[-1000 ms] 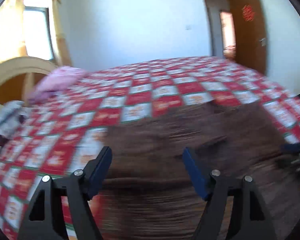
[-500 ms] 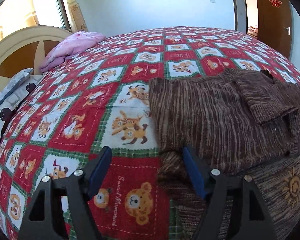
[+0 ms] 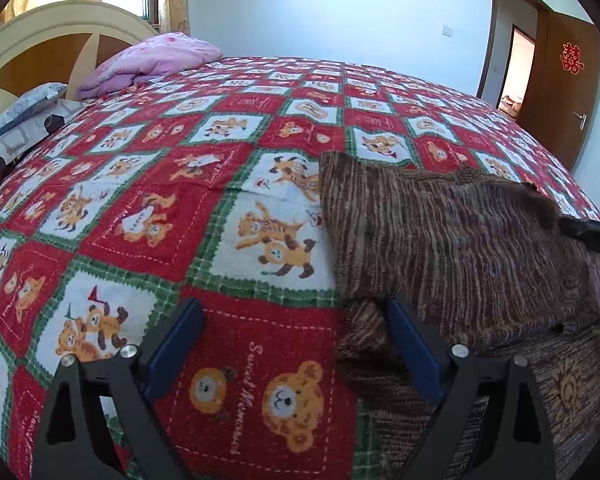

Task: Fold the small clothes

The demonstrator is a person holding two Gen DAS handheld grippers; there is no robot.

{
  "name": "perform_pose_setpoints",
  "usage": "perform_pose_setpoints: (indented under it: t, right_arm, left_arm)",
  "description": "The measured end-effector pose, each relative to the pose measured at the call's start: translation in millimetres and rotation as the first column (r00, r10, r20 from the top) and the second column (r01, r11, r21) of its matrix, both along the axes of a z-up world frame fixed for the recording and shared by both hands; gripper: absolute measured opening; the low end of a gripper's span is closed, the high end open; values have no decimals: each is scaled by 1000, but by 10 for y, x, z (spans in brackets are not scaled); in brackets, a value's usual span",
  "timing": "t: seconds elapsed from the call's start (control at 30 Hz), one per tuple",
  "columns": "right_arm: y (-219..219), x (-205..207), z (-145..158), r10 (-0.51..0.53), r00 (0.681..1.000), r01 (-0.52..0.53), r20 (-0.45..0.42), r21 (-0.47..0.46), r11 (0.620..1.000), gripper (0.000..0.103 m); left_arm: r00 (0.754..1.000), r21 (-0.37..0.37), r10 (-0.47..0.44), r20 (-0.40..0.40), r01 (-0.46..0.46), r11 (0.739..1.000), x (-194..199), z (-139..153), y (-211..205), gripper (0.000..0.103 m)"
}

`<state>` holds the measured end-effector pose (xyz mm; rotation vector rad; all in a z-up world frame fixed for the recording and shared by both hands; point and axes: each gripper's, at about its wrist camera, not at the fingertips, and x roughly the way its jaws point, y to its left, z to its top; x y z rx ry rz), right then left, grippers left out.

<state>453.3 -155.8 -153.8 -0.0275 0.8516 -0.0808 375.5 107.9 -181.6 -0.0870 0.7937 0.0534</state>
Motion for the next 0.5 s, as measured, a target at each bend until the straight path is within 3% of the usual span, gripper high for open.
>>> perform_pose_setpoints:
  t: [0.1,0.17,0.27,0.37,0.43,0.5]
  right_arm:
    - [-220,-217,55,55,999,-54,-2,107,993,73]
    - [-203,-348,23,120,993,-114,-19,195,974,66]
    - [-26,-505,-65,229,973,-204,-37,337,919,55]
    - [239,-533,-176,296,954,-257,-54,368,894,46]
    - [365,-515,-255,307,950,-269,-61,344,900,18]
    - [401,-512,-302,303,951,-267,-65,325,907,9]
  left_arm:
    - [1000,-6,-3,8,3,1000,-9,5,-1,96]
    - [1000,-28,-3,18,4,1000,-22,14,31,97]
    - [999,-54,-4,32,6,999,-48,26,61,98]
    - [999,-51,-11,40,13,999,-58,39,42,102]
    - [999,-54,-18,41,20,998,-58,41,36,102]
    - [999,-71,-19,45,22,997,-68,43,57,102]
